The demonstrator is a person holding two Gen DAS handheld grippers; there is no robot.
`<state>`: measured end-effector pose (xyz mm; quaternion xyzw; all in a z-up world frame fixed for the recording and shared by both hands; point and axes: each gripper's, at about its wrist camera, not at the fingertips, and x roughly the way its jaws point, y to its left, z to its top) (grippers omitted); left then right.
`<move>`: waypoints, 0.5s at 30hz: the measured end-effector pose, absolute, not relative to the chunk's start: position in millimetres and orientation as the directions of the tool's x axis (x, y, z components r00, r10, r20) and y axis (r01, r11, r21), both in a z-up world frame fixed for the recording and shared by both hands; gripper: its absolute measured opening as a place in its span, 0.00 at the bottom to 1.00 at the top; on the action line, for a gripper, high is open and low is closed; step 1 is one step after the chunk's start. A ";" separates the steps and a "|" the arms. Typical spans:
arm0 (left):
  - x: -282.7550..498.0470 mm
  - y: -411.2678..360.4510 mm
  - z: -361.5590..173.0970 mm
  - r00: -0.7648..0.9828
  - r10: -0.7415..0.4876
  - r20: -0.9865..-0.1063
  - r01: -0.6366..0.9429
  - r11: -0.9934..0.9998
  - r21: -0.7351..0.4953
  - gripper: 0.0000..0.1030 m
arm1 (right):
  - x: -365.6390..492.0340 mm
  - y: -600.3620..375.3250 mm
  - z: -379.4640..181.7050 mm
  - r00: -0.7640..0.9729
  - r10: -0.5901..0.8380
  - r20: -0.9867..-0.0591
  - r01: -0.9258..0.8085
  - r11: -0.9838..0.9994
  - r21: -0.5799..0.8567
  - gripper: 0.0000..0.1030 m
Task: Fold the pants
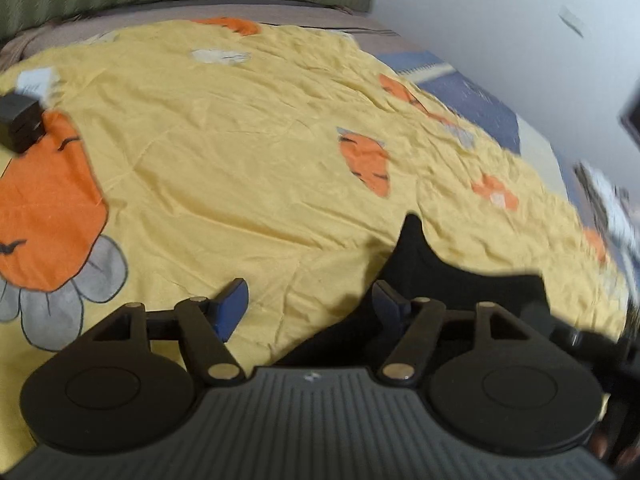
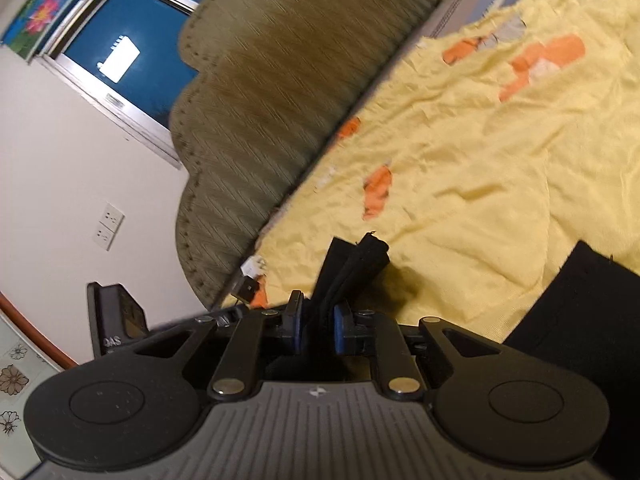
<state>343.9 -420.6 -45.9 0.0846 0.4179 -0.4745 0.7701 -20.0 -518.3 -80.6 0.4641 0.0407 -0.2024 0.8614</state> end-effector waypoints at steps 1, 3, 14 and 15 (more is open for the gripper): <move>337.9 -421.7 -45.4 0.206 -0.659 -0.723 0.816 0.523 -0.245 0.59 | -20.8 -518.0 -79.8 0.914 -0.315 -0.256 0.388 0.488 0.782 0.14; 330.6 -420.3 -43.5 0.179 -0.682 -0.709 0.836 0.486 -0.256 0.57 | -23.8 -519.3 -79.8 0.913 -0.325 -0.248 0.385 0.484 0.786 0.14; 335.7 -415.8 -50.1 0.111 -0.729 -0.675 0.812 0.458 -0.362 0.58 | -19.7 -523.8 -88.1 0.901 -0.313 -0.301 0.420 0.459 0.783 0.15; 333.0 -418.2 -50.9 0.130 -0.723 -0.679 0.818 0.465 -0.339 0.58 | -18.7 -523.8 -88.9 0.902 -0.307 -0.305 0.420 0.456 0.785 0.15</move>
